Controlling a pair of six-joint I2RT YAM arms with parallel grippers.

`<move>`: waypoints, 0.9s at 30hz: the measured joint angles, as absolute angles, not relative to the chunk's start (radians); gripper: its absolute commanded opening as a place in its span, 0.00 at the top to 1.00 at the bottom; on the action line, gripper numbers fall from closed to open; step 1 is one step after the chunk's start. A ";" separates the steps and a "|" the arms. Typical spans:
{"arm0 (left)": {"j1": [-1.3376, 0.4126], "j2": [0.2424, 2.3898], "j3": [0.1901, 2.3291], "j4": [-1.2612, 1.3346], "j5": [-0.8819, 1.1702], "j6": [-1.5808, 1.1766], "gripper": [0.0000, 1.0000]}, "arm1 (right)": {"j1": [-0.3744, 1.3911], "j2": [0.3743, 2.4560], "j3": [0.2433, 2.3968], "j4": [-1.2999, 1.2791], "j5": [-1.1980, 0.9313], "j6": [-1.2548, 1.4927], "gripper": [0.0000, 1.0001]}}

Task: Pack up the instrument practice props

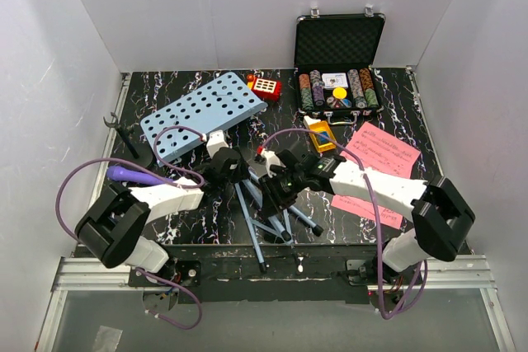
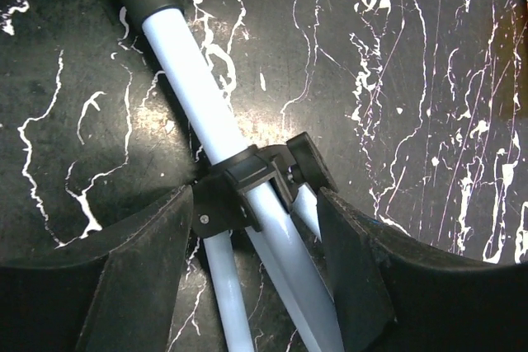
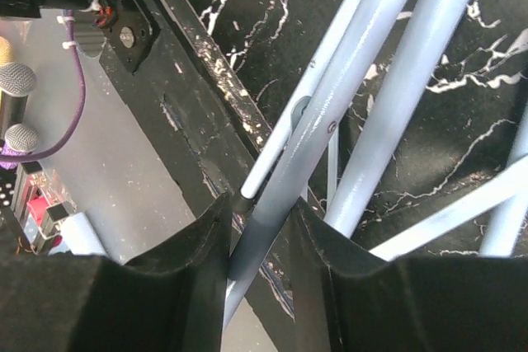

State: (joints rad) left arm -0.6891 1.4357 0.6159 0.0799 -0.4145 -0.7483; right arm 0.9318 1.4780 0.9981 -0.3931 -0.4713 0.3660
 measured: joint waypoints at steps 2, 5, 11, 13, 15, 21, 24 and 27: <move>-0.689 1.454 0.616 0.101 -0.409 -0.749 0.44 | 0.933 1.489 0.998 -0.398 -0.466 0.386 0.83; -0.688 1.465 0.616 0.114 -0.412 -0.744 0.48 | 0.921 1.515 0.989 -0.421 -0.444 0.437 0.96; -0.680 1.474 0.593 0.153 -0.426 -0.739 0.48 | 0.919 1.630 0.952 -0.346 -0.422 0.463 0.99; -0.678 1.477 0.587 0.168 -0.429 -0.736 0.48 | 0.923 1.654 0.950 -0.326 -0.429 0.467 0.99; -0.677 1.478 0.578 0.189 -0.432 -0.728 0.49 | 0.926 1.662 0.951 -0.318 -0.426 0.473 0.99; -0.676 1.502 0.569 0.256 -0.442 -0.683 0.41 | 0.957 1.684 0.984 -0.330 -0.364 0.511 0.44; -0.676 1.504 0.570 0.263 -0.436 -0.664 0.35 | 0.988 1.659 0.996 -0.336 -0.324 0.526 0.16; -0.677 1.504 0.570 0.260 -0.429 -0.654 0.33 | 1.014 1.608 1.008 -0.367 -0.262 0.521 0.13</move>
